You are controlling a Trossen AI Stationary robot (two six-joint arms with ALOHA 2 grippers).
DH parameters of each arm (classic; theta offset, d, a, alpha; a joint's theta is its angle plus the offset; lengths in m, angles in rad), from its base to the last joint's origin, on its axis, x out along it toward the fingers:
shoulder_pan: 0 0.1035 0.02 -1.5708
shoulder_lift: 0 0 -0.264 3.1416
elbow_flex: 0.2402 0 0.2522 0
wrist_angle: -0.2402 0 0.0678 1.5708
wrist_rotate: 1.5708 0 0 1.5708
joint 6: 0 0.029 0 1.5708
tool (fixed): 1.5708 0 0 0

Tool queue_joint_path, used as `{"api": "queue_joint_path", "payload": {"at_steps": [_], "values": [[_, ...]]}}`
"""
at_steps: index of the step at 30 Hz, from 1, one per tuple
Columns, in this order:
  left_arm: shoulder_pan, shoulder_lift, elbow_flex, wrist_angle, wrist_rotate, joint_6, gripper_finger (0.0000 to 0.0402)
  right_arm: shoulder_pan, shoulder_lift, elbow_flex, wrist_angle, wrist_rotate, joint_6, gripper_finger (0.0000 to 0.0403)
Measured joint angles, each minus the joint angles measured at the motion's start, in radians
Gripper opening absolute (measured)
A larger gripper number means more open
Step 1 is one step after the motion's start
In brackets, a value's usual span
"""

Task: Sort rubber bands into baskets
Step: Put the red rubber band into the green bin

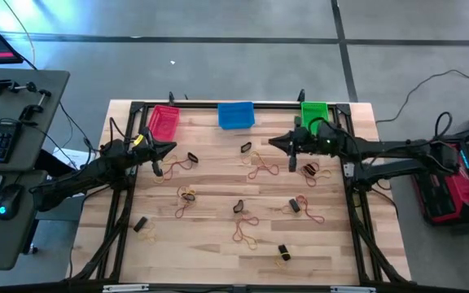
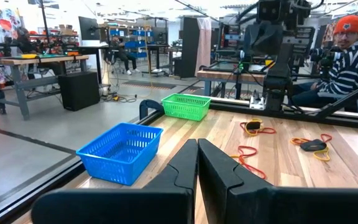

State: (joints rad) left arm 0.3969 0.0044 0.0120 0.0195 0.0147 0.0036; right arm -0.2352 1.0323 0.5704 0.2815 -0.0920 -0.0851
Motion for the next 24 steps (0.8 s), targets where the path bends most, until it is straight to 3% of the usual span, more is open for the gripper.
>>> {"api": "queue_joint_path", "payload": {"at_steps": [12, 24], "values": [[0.000, 0.000, 0.000, 0.000, 0.000, 0.000, 0.0003, 0.000, 0.251, 0.289, -0.128, -0.166, -0.064, 0.0003], [0.000, 0.000, 0.000, 0.000, 0.000, 0.000, 0.0003, 0.000, 0.557, 0.524, -0.187, -0.170, -0.065, 0.0002]]}}
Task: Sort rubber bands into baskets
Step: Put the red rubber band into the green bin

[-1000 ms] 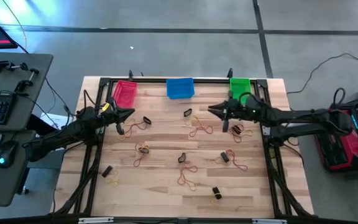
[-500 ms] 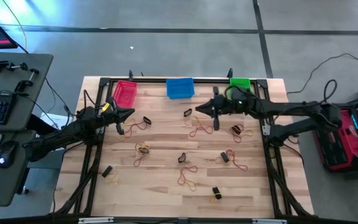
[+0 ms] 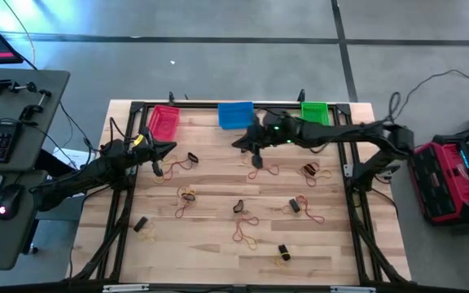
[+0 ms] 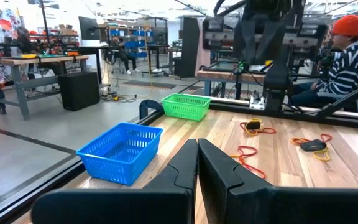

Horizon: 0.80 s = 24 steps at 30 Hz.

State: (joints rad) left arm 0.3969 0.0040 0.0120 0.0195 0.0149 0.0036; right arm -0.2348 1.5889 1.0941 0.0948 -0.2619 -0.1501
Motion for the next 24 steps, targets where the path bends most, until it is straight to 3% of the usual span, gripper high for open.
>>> {"api": "queue_joint_path", "payload": {"at_steps": [6, 14, 24], "values": [[0.000, 0.000, 0.000, 0.000, 0.000, 0.000, 0.0003, 0.040, 0.136, 0.089, -0.002, -0.005, 0.015, 0.0002], [0.000, 0.000, 0.000, 0.000, 0.000, 0.000, 0.0003, 0.141, 0.214, 0.161, -0.001, -0.017, 0.016, 0.0002], [0.000, 0.000, 0.000, 0.000, 0.000, 0.000, 0.0003, 0.205, 0.335, 0.262, -0.001, 0.085, 0.144, 0.0002]]}}
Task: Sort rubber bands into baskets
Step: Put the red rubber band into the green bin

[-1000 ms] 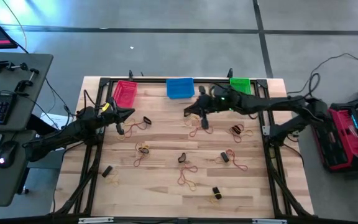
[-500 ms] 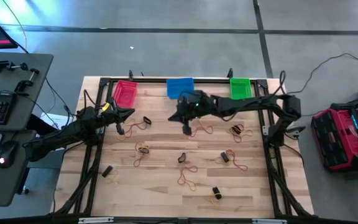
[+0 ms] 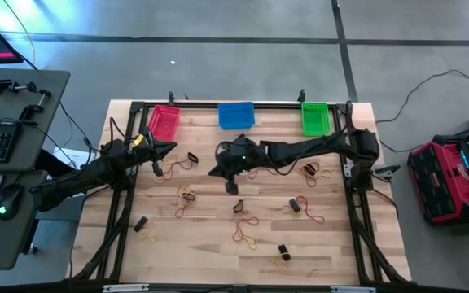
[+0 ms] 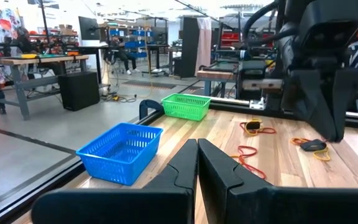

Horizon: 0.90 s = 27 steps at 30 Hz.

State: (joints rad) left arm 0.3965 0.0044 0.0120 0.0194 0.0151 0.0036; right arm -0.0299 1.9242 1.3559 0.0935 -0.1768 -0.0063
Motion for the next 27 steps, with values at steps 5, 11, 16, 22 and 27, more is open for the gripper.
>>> {"api": "queue_joint_path", "payload": {"at_steps": [5, 11, 16, 22, 27], "values": [[0.000, 0.000, 0.000, 0.000, 0.000, 0.000, 0.0003, -0.004, 0.087, 0.085, 0.000, 0.002, 0.029, 0.0002], [0.000, 0.000, 0.000, 0.000, 0.000, 0.000, 0.0003, -0.004, 0.187, 0.226, -0.064, 0.003, 0.032, 0.0002], [0.000, 0.000, 0.000, 0.000, 0.000, 0.000, 0.0003, 0.042, 0.247, 0.334, -0.140, 0.005, -0.054, 0.0002], [0.000, 0.000, 0.000, 0.000, 0.000, 0.000, 0.0003, 0.098, 0.308, 0.428, -0.175, 0.002, -0.125, 0.0002], [0.000, 0.000, 0.000, 0.000, 0.000, 0.000, 0.0003, 0.124, 0.332, 0.451, -0.209, 0.039, -0.125, 0.0004]]}}
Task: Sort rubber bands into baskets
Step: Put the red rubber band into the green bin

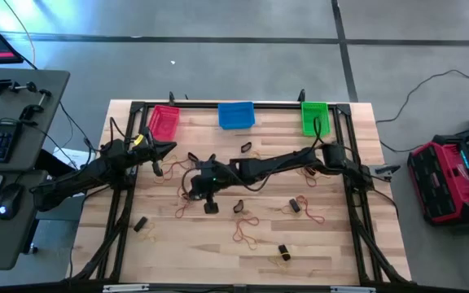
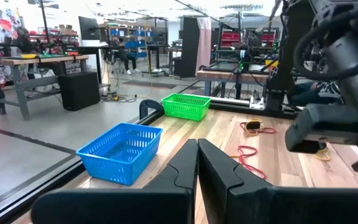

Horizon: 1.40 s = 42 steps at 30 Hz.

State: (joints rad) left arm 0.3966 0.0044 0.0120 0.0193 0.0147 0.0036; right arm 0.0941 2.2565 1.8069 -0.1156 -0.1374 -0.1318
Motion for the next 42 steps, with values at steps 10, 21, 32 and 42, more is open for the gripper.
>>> {"api": "queue_joint_path", "payload": {"at_steps": [10, 21, 32, 42], "values": [[0.000, 0.000, 0.000, 0.000, 0.000, 0.000, 0.0003, 0.037, 0.010, -0.004, -0.056, 0.060, -0.004, 0.0053], [0.000, 0.000, 0.000, 0.000, 0.000, 0.000, 0.0003, -0.015, 0.010, -0.004, -0.085, 0.031, -0.005, 0.0078], [0.000, 0.000, 0.000, 0.000, 0.000, 0.000, 0.0003, -0.039, 0.010, -0.005, 0.010, 0.004, 0.021, 0.0078], [0.000, 0.000, 0.000, 0.000, 0.000, 0.000, 0.0003, 0.018, 0.010, -0.005, 0.083, 0.028, 0.031, 0.0078]]}}
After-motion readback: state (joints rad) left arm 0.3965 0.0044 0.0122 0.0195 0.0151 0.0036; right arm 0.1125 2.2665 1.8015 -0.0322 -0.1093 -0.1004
